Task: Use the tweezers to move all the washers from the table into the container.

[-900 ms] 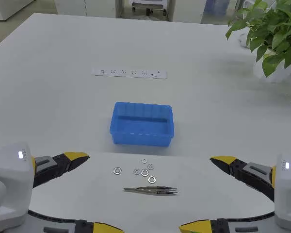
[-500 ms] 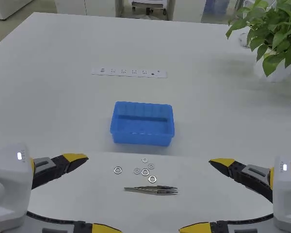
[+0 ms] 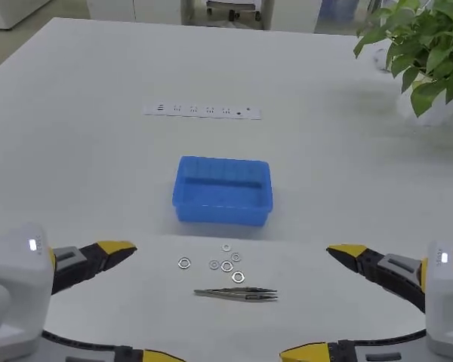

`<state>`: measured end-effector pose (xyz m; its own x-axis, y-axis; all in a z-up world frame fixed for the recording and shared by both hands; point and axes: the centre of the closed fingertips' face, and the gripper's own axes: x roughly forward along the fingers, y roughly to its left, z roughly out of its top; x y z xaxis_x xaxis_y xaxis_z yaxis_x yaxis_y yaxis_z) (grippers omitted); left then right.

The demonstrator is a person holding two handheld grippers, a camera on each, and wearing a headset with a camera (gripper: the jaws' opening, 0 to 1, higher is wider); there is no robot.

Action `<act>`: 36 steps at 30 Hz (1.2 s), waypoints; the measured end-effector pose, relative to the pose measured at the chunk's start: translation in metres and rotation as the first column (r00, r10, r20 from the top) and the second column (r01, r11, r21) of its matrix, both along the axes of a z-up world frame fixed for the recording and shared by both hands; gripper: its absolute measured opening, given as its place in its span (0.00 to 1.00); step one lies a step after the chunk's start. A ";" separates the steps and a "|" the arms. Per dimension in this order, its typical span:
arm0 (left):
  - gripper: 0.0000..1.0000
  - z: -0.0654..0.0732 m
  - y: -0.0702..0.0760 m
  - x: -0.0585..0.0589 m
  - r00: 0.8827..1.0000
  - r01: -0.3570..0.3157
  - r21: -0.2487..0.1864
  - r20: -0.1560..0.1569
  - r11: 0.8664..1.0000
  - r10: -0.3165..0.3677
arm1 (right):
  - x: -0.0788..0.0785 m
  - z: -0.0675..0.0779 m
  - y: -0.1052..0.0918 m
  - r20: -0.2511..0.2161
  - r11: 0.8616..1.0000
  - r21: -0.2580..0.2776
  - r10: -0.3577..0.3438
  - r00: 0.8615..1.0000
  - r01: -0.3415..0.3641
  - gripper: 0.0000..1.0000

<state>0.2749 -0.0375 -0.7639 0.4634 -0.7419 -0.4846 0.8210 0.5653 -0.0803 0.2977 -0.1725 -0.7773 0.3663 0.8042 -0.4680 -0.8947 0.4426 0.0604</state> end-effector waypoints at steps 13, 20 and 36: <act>0.95 -0.001 0.000 0.000 1.000 -0.004 0.003 -0.002 1.000 0.004 | 0.000 -0.001 0.001 -0.002 1.000 0.001 0.003 1.000 -0.003 0.92; 0.95 -0.001 0.002 -0.001 1.000 -0.010 0.004 -0.004 1.000 0.010 | 0.000 -0.003 -0.001 -0.007 1.000 -0.004 -0.003 1.000 0.003 0.91; 0.94 -0.001 0.001 0.000 1.000 -0.011 0.000 -0.007 1.000 0.011 | -0.001 -0.003 -0.001 -0.012 1.000 -0.008 0.005 1.000 -0.005 0.91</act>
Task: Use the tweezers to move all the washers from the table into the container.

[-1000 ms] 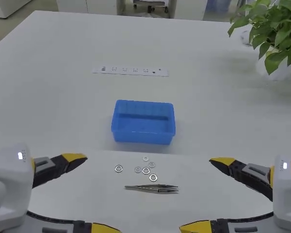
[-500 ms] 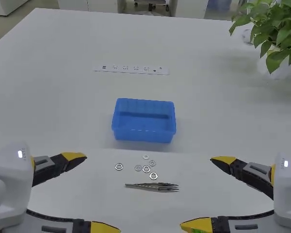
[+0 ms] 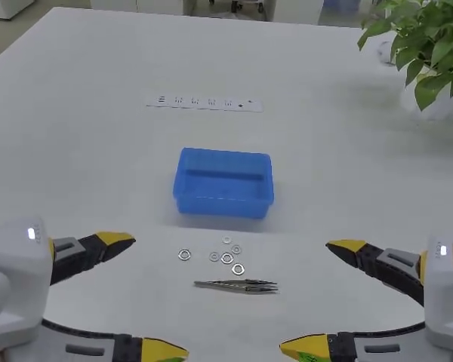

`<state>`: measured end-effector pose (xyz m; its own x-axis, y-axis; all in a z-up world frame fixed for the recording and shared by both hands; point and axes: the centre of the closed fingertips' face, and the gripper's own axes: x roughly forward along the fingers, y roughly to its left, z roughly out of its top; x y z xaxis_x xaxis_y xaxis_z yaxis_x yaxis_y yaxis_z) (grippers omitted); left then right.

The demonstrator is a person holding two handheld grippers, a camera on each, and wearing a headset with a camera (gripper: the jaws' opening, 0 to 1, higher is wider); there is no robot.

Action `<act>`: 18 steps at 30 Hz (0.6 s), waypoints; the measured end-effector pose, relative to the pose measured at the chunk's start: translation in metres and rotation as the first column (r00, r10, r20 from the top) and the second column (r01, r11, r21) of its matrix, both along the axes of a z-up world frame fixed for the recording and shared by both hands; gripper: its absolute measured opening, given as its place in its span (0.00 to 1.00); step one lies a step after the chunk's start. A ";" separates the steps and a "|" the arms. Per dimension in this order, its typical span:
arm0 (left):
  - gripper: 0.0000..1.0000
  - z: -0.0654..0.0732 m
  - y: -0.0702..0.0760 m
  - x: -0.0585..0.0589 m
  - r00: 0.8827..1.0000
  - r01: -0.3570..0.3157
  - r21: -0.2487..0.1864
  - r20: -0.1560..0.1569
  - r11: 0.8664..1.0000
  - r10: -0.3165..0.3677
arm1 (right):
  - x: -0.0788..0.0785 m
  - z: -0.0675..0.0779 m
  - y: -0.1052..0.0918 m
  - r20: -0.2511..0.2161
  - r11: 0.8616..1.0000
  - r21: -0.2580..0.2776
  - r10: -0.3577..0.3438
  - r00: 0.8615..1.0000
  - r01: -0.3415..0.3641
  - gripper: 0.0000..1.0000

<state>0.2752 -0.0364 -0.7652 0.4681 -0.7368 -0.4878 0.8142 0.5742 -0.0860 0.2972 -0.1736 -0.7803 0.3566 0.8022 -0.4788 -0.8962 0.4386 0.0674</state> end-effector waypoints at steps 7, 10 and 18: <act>0.94 -0.002 0.001 0.001 1.000 -0.001 0.004 -0.006 1.000 0.001 | 0.002 0.000 -0.003 -0.004 1.000 -0.004 0.002 1.000 -0.002 0.90; 0.94 -0.004 0.003 0.002 1.000 -0.001 0.007 -0.008 1.000 0.001 | 0.004 -0.002 -0.004 -0.004 1.000 -0.011 0.002 1.000 -0.002 0.90; 0.91 0.001 -0.001 0.009 1.000 0.007 -0.016 0.012 1.000 -0.006 | 0.011 -0.007 -0.001 0.007 0.999 -0.031 0.014 1.000 -0.014 0.87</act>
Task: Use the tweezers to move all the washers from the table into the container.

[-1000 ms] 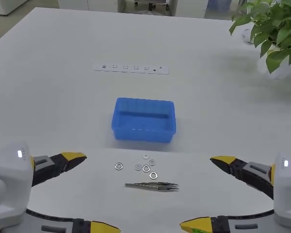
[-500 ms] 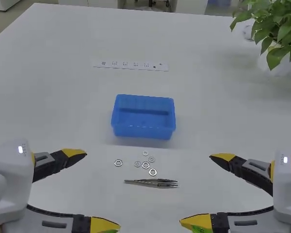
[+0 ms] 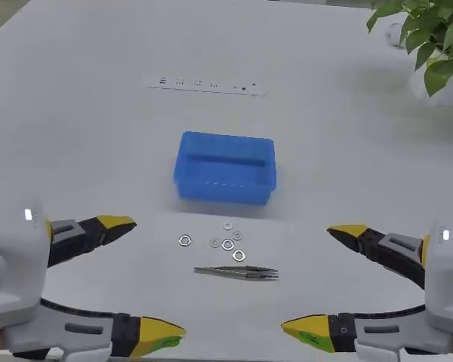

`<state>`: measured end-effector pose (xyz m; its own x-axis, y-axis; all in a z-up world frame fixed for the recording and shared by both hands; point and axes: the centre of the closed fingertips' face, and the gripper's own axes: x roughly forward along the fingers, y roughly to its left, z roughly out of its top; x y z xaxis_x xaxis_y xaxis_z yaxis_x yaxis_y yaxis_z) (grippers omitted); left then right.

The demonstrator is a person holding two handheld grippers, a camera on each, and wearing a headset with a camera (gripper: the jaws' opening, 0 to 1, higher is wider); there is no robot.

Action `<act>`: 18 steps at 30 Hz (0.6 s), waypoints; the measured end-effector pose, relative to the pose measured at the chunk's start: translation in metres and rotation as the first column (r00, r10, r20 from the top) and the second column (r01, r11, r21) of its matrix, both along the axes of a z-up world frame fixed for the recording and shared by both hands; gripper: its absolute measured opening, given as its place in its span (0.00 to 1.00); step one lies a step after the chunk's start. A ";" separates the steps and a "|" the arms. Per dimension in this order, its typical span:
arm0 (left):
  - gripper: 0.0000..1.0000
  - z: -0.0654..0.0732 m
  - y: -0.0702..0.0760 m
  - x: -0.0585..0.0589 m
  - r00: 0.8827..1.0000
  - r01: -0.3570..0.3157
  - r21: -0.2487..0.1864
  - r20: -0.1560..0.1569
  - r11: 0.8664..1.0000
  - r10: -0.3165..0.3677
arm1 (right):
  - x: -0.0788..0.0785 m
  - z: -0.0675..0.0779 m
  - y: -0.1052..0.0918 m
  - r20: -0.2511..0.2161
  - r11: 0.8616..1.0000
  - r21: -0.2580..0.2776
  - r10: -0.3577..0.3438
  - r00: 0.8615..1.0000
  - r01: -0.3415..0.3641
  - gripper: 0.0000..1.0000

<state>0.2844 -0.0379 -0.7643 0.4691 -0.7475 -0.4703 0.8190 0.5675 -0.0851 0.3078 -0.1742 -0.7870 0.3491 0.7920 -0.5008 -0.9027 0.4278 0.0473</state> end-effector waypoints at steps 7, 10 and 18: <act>0.74 -0.015 -0.005 0.010 0.999 0.017 0.098 0.045 0.995 -0.021 | 0.004 -0.008 0.012 -0.015 0.999 -0.016 0.035 0.999 -0.035 0.86; 0.70 -0.022 -0.013 0.009 0.999 0.039 0.064 0.007 0.997 -0.039 | 0.008 -0.014 0.016 -0.012 0.998 -0.037 0.051 0.999 -0.051 0.84; 0.58 -0.055 -0.017 0.025 0.994 0.109 0.104 -0.043 0.989 -0.105 | 0.022 -0.034 0.028 -0.019 0.987 -0.107 0.120 0.993 -0.121 0.71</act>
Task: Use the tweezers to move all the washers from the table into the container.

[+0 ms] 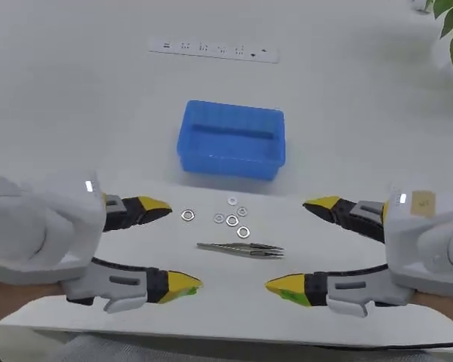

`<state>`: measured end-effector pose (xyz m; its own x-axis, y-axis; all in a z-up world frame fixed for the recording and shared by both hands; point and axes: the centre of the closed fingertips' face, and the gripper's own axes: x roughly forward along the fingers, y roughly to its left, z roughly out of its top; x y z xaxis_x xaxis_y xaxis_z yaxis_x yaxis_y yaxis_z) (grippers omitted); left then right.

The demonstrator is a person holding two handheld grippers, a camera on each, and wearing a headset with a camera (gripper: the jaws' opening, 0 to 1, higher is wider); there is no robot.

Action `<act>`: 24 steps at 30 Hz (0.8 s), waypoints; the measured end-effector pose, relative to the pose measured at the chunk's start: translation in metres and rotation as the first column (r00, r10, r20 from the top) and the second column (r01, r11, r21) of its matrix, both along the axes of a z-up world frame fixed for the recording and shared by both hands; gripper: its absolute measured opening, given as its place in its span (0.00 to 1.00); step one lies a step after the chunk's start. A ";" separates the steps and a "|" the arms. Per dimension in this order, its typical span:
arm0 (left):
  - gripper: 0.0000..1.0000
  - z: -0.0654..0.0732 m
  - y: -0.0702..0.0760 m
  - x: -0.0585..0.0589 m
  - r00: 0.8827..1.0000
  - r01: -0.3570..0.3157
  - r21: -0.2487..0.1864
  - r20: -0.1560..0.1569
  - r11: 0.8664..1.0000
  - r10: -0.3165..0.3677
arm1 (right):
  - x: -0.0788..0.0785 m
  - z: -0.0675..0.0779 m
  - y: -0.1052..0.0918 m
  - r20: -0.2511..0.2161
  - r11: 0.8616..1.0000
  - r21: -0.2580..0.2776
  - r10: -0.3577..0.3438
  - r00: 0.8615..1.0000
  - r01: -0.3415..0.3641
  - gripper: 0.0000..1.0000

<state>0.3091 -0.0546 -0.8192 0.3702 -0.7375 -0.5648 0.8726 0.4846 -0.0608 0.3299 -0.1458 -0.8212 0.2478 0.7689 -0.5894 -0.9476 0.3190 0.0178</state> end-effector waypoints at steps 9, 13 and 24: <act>0.50 -0.026 -0.014 0.006 0.995 0.086 0.034 -0.056 0.996 -0.084 | 0.007 -0.020 0.013 -0.018 0.994 -0.066 0.081 0.997 -0.082 0.54; 0.47 -0.033 -0.018 0.011 0.992 0.105 0.038 -0.073 0.994 -0.102 | 0.008 -0.030 0.017 -0.027 0.988 -0.094 0.123 0.992 -0.125 0.46; 0.34 -0.046 -0.024 0.012 0.981 0.163 0.067 -0.115 0.984 -0.155 | 0.007 -0.050 0.025 -0.072 0.970 -0.145 0.184 0.980 -0.193 0.29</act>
